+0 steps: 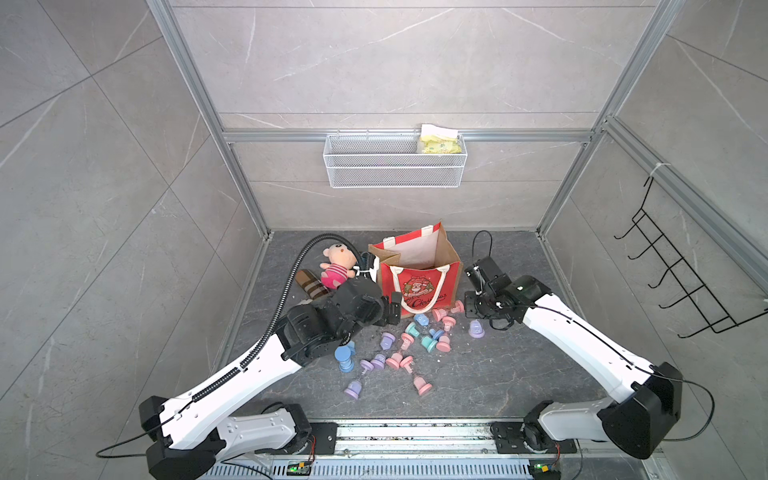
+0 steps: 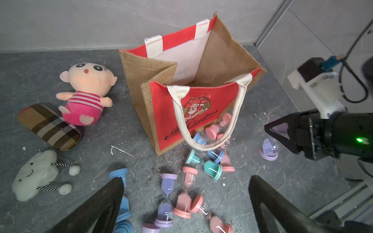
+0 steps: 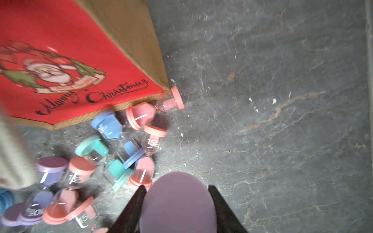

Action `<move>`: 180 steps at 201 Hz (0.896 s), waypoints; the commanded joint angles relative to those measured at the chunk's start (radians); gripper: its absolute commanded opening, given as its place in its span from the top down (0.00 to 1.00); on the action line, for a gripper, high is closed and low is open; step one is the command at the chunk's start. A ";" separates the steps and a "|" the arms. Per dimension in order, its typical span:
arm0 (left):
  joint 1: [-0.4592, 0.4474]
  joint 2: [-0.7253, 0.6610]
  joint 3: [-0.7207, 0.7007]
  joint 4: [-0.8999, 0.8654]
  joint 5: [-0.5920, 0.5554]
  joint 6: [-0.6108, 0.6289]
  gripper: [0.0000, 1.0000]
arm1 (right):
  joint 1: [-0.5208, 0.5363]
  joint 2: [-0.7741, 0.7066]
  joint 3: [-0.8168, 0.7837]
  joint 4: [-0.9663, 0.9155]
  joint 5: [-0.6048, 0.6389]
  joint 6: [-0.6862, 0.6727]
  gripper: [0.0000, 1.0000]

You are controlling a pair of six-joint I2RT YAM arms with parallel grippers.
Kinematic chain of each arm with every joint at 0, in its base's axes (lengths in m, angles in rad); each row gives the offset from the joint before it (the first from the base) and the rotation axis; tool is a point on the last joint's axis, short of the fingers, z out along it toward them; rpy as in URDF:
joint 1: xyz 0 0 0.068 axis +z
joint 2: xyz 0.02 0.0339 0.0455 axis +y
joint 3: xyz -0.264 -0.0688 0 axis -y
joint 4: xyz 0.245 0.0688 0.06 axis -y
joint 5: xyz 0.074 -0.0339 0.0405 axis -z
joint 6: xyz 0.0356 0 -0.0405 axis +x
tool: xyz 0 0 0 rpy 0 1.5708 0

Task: Put the hourglass into the canvas bag
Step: Pick up the hourglass from the center of the board, then place the hourglass in the canvas bag.

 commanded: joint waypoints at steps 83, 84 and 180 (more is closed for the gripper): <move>0.389 0.270 0.177 0.119 0.404 0.057 0.05 | 0.034 0.201 0.692 -0.087 -0.082 -0.107 0.89; 0.389 0.273 0.179 0.122 0.405 0.061 0.05 | 0.035 0.205 0.697 -0.085 -0.081 -0.107 0.89; 0.397 0.652 0.506 -0.013 0.337 0.138 0.06 | 0.085 0.553 0.928 0.101 0.012 -0.151 0.92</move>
